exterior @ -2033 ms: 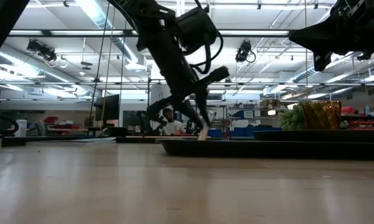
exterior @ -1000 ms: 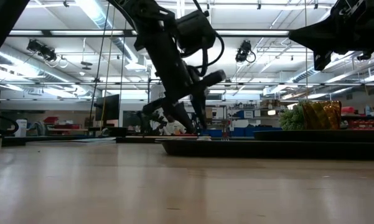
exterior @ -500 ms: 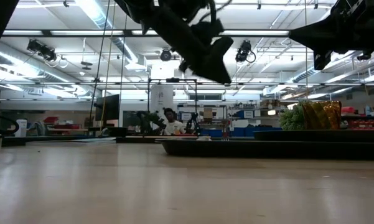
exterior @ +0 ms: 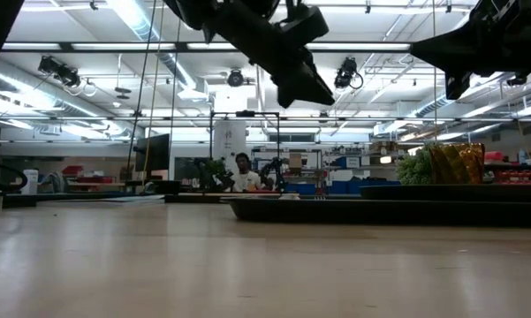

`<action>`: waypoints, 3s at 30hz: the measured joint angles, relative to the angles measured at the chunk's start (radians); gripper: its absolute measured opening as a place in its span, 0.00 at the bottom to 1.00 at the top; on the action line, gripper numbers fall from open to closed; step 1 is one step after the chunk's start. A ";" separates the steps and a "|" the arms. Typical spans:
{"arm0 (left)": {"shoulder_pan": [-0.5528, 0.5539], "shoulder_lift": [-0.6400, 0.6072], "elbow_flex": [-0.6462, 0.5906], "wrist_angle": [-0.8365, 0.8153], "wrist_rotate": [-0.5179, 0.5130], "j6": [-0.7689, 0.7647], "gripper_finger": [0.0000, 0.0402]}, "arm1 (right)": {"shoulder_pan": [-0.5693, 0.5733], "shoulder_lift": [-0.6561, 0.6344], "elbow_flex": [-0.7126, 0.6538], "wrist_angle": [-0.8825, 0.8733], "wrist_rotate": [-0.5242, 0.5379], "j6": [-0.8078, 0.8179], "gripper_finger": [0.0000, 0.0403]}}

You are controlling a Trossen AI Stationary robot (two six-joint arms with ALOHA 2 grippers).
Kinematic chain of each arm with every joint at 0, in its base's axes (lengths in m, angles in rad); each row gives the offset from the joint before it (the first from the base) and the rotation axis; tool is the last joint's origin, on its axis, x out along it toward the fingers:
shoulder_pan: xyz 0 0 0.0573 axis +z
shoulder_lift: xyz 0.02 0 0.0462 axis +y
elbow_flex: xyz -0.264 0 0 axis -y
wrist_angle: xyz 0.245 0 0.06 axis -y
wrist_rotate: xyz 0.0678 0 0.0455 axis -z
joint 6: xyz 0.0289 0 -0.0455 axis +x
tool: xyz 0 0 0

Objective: Pick and place plate/cup/fork/spoon on tray
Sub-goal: Return to Home Position

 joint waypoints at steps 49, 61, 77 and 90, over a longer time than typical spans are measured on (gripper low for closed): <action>-0.484 -1.524 -1.094 -0.062 0.157 -0.667 0.10 | 0.000 0.008 0.000 0.007 0.000 0.000 0.07; -0.531 -1.806 -1.178 -0.165 0.082 -0.667 0.10 | 0.000 0.008 0.000 0.006 0.000 0.000 0.07; -0.625 -1.869 -1.178 -0.256 0.086 -0.843 0.10 | 0.000 0.008 0.000 0.018 0.000 0.000 0.07; -0.625 -1.868 -1.178 -0.253 0.086 -0.843 0.10 | 0.000 0.008 0.000 0.021 0.000 0.000 0.07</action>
